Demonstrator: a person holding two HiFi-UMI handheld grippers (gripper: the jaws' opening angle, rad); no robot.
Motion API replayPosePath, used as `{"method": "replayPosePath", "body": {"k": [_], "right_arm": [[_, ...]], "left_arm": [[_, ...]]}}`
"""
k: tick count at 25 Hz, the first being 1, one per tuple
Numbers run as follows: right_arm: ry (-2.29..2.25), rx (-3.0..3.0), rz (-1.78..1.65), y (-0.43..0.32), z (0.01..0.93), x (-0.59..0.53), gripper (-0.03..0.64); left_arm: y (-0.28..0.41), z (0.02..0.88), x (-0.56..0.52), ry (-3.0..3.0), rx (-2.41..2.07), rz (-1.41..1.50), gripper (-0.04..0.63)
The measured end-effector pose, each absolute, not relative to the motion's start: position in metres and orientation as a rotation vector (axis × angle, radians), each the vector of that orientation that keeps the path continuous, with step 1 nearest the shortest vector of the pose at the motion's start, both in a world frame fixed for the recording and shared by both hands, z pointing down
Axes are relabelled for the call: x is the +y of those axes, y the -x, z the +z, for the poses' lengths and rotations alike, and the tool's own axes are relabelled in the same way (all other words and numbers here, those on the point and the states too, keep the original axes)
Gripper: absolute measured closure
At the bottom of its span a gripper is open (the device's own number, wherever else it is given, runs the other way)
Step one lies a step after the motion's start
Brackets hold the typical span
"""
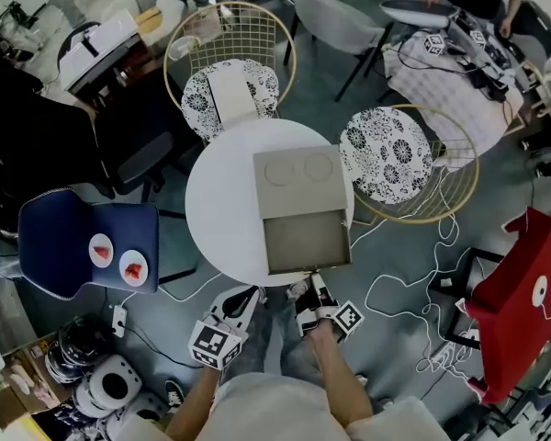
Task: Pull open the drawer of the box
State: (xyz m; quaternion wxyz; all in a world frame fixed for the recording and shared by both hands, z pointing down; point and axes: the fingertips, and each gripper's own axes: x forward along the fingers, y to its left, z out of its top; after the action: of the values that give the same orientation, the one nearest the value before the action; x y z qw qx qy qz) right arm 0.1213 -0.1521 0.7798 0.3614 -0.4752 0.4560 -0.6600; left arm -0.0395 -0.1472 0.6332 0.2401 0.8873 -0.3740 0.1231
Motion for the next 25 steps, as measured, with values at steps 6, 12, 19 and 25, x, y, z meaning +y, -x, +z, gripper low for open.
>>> {"method": "replayPosePath", "body": {"k": [6, 12, 19, 25], "right_arm": [[1.190, 1.205, -1.679, -0.121, 0.777, -0.152, 0.573], [1.124, 1.236, -1.688, -0.114, 0.767, -0.151, 0.491], [1.294, 1.277, -1.661, -0.133, 0.771, -0.139, 0.509], [1.639, 1.857, -1.511, -0.134, 0.744, -0.142, 0.597]], "left_arm": [[0.039, 0.633, -0.146, -2.430, -1.026, 0.339, 0.583], [0.034, 0.632, -0.146, -2.434, -1.018, 0.336, 0.583], [0.029, 0.628, -0.146, -2.447, -1.010, 0.331, 0.583], [0.025, 0.623, -0.150, -2.463, -1.004, 0.327, 0.583]]}}
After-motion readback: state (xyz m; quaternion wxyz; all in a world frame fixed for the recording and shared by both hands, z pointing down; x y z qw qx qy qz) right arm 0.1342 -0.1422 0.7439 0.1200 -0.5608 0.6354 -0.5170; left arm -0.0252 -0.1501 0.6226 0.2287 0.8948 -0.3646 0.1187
